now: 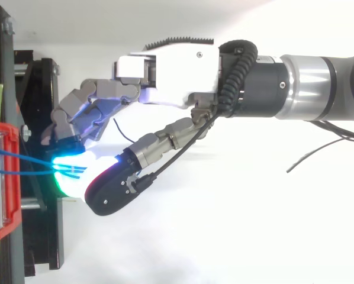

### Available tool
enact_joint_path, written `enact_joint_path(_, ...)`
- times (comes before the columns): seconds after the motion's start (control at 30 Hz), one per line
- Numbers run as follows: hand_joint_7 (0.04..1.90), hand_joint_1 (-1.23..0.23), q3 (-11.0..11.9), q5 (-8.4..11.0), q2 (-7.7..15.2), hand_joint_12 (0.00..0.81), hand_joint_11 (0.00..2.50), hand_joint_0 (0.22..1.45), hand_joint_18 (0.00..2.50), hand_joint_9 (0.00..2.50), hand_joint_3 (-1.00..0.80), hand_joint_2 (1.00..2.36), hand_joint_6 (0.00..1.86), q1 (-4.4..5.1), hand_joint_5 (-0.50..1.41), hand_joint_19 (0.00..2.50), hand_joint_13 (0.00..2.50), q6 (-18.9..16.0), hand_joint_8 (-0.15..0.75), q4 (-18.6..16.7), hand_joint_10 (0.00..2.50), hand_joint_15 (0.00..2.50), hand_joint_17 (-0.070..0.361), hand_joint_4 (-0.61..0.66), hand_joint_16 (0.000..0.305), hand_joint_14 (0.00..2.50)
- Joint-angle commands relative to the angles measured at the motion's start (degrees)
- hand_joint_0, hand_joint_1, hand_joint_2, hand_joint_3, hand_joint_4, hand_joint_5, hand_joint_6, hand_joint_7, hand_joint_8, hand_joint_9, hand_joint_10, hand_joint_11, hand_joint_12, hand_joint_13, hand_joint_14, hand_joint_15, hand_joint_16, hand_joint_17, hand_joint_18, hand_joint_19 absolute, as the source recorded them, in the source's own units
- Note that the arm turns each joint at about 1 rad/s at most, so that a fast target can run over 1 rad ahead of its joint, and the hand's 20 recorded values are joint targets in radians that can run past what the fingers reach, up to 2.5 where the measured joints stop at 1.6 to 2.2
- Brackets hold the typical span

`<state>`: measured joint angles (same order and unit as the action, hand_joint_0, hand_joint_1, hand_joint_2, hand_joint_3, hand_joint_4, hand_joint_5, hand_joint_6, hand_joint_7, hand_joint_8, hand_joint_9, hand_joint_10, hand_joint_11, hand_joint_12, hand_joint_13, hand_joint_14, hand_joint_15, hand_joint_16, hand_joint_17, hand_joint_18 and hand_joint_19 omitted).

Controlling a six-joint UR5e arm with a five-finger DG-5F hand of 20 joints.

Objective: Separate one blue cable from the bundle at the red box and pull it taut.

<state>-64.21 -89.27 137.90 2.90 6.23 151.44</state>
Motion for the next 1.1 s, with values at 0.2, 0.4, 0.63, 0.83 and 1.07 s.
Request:
enact_joint_path(0.2,1.09,-0.75,1.45,0.15,0.0,0.344,0.93,0.66,0.6,0.89,-0.24,1.02,0.88,0.18,-0.19,0.63,0.48,-7.72,0.308,5.54,0.02,0.32,0.096,0.05,0.043,0.01)
enact_joint_path(0.4,1.1,-0.75,1.63,-0.11,0.0,0.343,1.02,0.66,0.6,0.94,-0.24,1.02,0.88,0.18,-0.19,0.62,0.49,-11.15,0.31,5.62,0.02,0.32,0.095,0.04,0.042,0.01)
enact_joint_path(0.63,1.08,-0.75,2.07,-0.29,0.0,0.336,1.13,0.66,0.61,0.98,-0.25,1.02,0.88,0.18,-0.19,0.61,0.51,-11.15,0.308,6.77,0.02,0.34,0.092,0.04,0.041,0.01)
enact_joint_path(0.83,1.08,-0.75,2.07,-0.29,0.0,0.327,1.17,0.67,0.61,1.0,-0.25,1.02,0.88,0.09,-0.19,0.6,0.54,-11.15,0.31,6.77,0.02,0.38,0.088,0.04,0.039,0.01)
enact_joint_path(1.07,1.08,-0.75,2.07,-0.2,0.0,0.306,1.21,0.67,0.66,1.05,-0.27,1.02,0.88,0.09,-0.19,0.61,0.68,-11.24,0.311,6.85,0.02,0.53,0.077,0.04,0.034,0.02)
